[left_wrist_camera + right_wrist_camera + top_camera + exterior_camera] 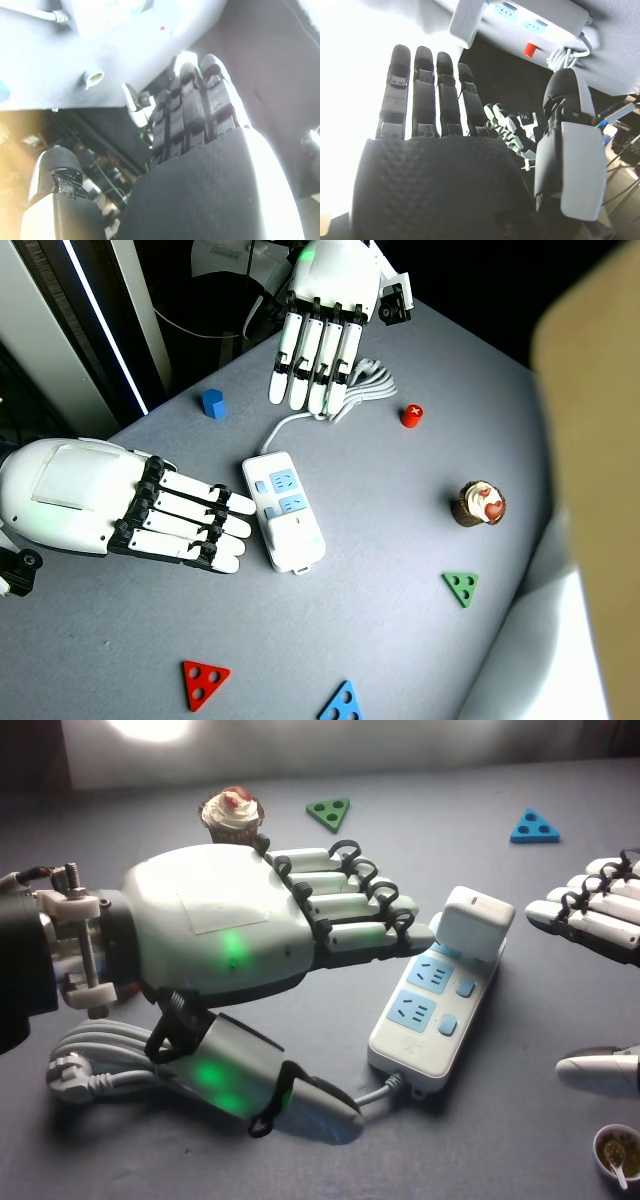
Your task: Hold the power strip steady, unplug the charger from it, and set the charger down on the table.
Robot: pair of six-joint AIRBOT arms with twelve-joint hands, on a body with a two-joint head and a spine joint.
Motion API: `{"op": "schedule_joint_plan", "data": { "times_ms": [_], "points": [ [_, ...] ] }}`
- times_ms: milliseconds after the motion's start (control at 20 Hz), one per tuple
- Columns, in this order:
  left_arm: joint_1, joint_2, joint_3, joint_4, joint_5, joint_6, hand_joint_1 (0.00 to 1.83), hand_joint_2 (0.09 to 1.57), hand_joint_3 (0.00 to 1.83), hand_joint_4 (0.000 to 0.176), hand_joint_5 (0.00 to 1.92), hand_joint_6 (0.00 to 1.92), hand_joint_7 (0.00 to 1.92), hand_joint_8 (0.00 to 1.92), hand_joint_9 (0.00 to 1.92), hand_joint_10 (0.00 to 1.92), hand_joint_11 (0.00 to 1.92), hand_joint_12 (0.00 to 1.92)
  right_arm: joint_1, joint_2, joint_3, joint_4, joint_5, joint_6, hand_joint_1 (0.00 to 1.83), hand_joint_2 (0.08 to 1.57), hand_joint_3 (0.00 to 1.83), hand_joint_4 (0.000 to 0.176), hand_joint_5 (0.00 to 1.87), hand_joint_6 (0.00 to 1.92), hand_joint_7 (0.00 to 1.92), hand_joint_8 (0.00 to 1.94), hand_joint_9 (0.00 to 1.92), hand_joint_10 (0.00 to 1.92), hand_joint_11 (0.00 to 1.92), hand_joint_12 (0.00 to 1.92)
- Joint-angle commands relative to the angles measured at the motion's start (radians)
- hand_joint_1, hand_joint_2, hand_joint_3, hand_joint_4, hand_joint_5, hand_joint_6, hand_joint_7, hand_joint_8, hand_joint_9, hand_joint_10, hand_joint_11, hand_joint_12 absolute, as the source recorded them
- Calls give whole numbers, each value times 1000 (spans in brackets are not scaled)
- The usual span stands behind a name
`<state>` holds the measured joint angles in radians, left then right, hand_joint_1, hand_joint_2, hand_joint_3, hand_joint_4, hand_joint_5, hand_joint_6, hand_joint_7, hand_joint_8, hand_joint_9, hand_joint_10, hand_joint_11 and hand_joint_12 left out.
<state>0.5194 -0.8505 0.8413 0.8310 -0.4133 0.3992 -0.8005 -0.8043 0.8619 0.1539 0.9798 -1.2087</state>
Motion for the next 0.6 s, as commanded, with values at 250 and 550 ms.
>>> {"op": "schedule_joint_plan", "data": {
  "times_ms": [250, 550],
  "points": [
    [-12, -28, 9, -16, -62, 0, 0, 986, 14, 0, 77, 0, 99, 0, 94, 0, 41, 139, 4, 7, -2, 0, 117, 2, 0, 970, 3, 0, 126, 0, 165, 0, 168, 2, 137, 124],
    [-14, -70, 15, -16, 32, -13, 0, 963, 0, 0, 84, 6, 101, 3, 103, 9, 46, 137, 4, 6, -2, 0, 122, 2, 0, 974, 3, 0, 127, 6, 158, 3, 159, 3, 124, 110]
  ]
}}
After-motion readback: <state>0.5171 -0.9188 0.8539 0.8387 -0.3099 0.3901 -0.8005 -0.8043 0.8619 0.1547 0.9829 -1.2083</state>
